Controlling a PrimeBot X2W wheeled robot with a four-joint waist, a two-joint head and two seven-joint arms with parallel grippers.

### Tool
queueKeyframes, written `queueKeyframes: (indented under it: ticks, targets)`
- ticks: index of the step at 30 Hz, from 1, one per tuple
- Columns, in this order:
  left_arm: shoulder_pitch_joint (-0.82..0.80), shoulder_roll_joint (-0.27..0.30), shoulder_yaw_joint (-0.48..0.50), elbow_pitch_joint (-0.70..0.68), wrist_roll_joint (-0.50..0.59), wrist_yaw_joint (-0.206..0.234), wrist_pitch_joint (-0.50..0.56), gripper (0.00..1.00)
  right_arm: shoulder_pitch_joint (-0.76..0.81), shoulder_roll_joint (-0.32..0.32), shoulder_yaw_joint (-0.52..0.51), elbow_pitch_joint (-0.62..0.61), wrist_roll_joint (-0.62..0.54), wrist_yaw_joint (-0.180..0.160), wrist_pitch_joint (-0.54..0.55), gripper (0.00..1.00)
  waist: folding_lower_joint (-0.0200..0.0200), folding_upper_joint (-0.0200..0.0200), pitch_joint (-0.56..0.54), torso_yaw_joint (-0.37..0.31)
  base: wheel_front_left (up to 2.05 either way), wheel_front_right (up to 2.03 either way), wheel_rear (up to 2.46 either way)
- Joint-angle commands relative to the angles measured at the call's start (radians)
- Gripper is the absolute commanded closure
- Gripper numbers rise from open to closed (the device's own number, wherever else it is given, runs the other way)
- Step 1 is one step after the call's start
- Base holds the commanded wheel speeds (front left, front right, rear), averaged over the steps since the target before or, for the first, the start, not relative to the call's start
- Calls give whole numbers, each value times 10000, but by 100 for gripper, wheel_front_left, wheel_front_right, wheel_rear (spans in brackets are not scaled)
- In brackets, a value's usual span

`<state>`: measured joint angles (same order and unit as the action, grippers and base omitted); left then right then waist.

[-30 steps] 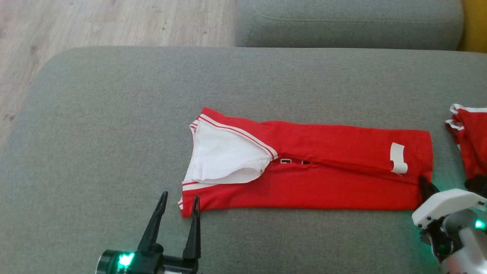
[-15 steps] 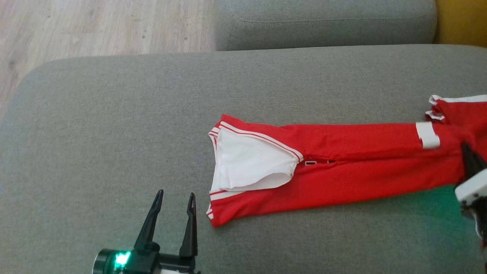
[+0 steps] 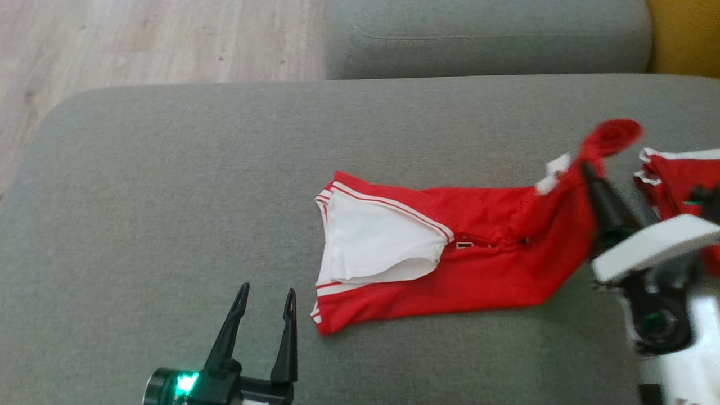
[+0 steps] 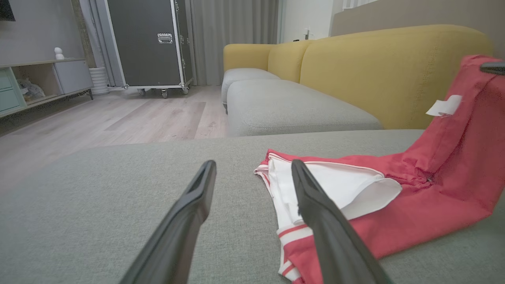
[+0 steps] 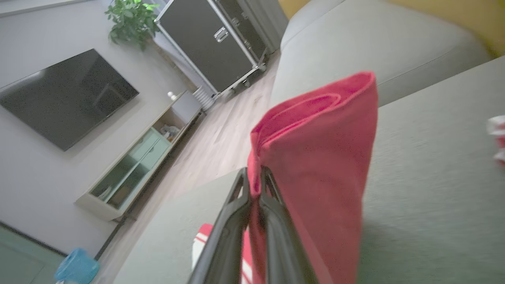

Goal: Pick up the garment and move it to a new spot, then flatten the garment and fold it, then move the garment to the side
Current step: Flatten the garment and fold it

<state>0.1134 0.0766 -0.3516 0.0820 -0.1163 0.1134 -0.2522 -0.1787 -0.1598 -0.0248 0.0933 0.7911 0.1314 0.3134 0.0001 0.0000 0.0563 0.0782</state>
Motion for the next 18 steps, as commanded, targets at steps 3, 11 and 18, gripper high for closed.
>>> queueKeyframes:
  ticks: [3, 11, 18]
  targets:
    - [-143, -156, 337, -225, 83, -44, -95, 0, -495, 528, 822, -704, -229, -7, 334, 100, -1, 0, -44, 328, 0, 0, 0]
    - [-77, -211, 231, -39, 57, -133, -95, 0, -321, 1073, 2622, -387, 180, -7, 539, 100, -1, 0, -135, 963, 0, 0, 0]
    - [-93, -238, 121, 86, 34, -220, -95, 0, -618, 1092, 4396, 786, 1137, -7, -401, 100, -1, 0, -124, 1249, 0, 0, 0]
